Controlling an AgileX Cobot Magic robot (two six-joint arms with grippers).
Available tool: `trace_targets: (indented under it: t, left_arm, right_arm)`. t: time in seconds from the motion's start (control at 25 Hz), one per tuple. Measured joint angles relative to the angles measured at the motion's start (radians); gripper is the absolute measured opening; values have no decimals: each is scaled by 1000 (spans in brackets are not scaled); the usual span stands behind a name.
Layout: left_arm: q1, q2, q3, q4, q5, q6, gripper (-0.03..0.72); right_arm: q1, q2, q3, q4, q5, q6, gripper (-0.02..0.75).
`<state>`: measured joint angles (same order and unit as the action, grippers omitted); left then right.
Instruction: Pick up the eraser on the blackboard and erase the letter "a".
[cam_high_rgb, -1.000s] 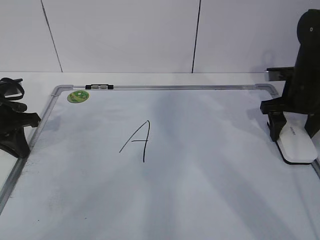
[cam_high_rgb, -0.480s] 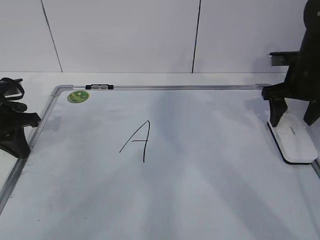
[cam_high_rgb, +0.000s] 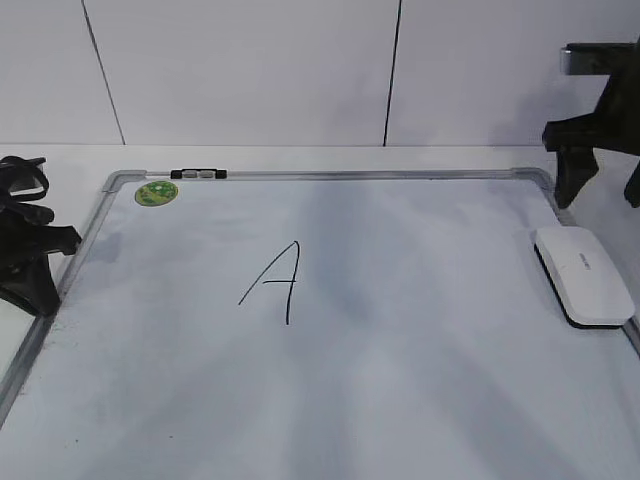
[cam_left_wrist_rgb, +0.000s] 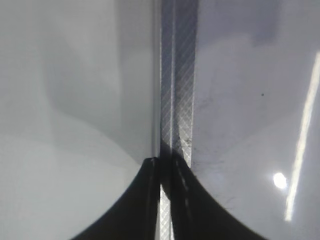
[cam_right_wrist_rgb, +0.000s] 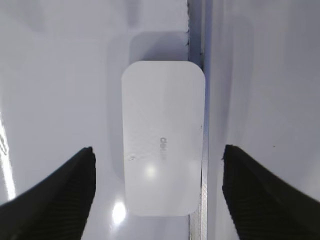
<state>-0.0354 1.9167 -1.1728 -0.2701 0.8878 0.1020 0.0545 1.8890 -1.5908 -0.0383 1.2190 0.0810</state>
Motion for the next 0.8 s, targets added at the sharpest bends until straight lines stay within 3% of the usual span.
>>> trace_targets:
  t: [0.24,0.48,0.8]
  left_arm:
    - [0,10,-28,32,36,2,125]
    - [0,17,-142,79,160,-14,224]
    - [0,-103,-285,70,303,-23,262]
  right_arm:
    - [0,-33,0,16,2,0,613]
    - [0,-51,0,24,4,0,603]
    - [0,-164,0,38,10,0,601]
